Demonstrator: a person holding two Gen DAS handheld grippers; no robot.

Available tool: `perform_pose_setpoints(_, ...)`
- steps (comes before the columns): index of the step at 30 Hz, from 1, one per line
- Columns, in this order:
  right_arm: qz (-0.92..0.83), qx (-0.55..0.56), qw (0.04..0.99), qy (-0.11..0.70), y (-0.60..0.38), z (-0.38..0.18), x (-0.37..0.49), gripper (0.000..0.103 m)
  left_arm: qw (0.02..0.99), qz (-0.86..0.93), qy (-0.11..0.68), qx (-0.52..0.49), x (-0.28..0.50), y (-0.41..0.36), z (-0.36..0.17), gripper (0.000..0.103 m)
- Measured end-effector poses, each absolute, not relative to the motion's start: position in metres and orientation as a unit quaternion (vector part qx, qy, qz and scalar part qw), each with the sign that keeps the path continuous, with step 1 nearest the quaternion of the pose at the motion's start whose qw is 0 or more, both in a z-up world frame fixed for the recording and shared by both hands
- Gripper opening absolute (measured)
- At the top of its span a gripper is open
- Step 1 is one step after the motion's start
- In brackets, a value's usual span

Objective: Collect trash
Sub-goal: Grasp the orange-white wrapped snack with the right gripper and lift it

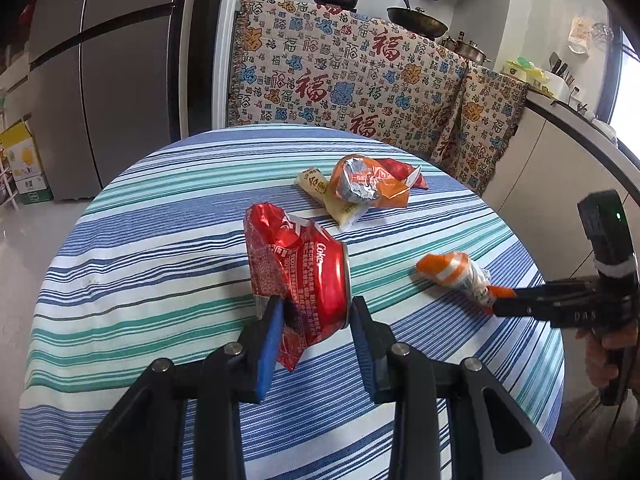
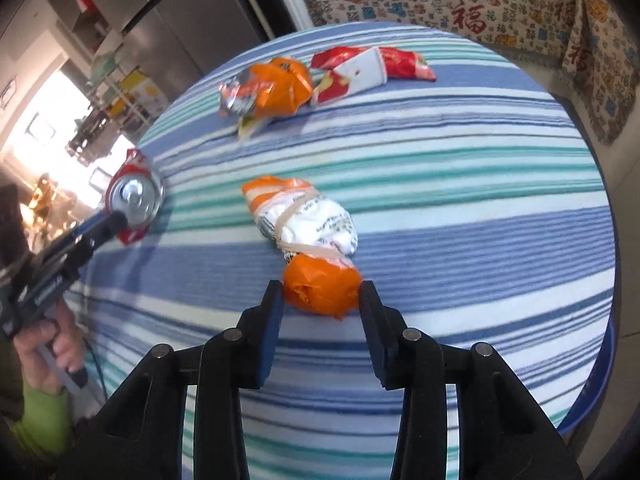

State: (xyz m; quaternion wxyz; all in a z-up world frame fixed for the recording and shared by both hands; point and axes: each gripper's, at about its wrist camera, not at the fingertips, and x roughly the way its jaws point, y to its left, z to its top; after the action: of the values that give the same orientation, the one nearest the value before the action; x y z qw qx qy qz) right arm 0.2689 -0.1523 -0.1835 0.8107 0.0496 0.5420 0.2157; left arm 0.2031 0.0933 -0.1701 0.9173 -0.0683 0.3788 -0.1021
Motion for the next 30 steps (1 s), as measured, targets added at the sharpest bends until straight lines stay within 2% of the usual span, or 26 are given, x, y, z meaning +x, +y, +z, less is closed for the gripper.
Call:
perform_pose_setpoints(2,0.236,0.036,0.801,0.549,-0.149,-0.183,0.257,0.041,0.917,-0.101,0.380,-0.073,0.201,0.096,-0.171,0.034)
perform_pose_setpoints(3,0.242,0.019,0.802,0.545,-0.147,-0.180,0.253,0.045,0.917,-0.101,0.380,-0.074,0.201,0.096,-0.171,0.034)
perform_pose_setpoints(5,0.246,-0.025,0.816,0.522,-0.143,-0.169,0.252,0.063,0.916,-0.101,0.380,-0.072,0.200,0.097,-0.172,0.034)
perform_pose_setpoints(6,0.247,-0.042,0.824,0.508,-0.142,-0.163,0.254,0.076,0.917,-0.102,0.380,-0.072,0.199,0.097,-0.172,0.034)
perform_pose_setpoints(7,0.249,-0.054,0.830,0.496,-0.139,-0.158,0.256,0.082,0.917,-0.102,0.380,-0.071,0.197,0.097,-0.172,0.034)
perform_pose_setpoints(15,0.258,-0.170,0.824,0.475,-0.101,-0.172,0.298,0.084,0.915,-0.109,0.384,-0.065,0.195,0.090,-0.170,0.034)
perform_pose_setpoints(19,0.272,-0.188,0.807,0.489,-0.088,-0.185,0.312,0.084,0.914,-0.113,0.385,-0.061,0.192,0.084,-0.171,0.034)
perform_pose_setpoints(20,0.281,-0.193,0.799,0.496,-0.084,-0.189,0.314,0.083,0.914,-0.115,0.385,-0.060,0.192,0.083,-0.171,0.034)
perform_pose_setpoints(21,0.288,-0.195,0.791,0.504,-0.082,-0.192,0.315,0.069,0.914,-0.116,0.385,-0.060,0.191,0.081,-0.171,0.034)
perform_pose_setpoints(22,0.281,-0.195,0.788,0.512,-0.082,-0.195,0.318,0.044,0.913,-0.118,0.385,-0.060,0.191,0.080,-0.171,0.034)
perform_pose_setpoints(23,0.266,-0.187,0.789,0.521,-0.085,-0.196,0.320,0.038,0.913,-0.120,0.385,-0.061,0.190,0.078,-0.171,0.034)
perform_pose_setpoints(30,0.230,-0.077,0.820,0.518,-0.121,-0.175,0.301,0.037,0.912,-0.138,0.382,-0.064,0.187,0.065,-0.166,0.033)
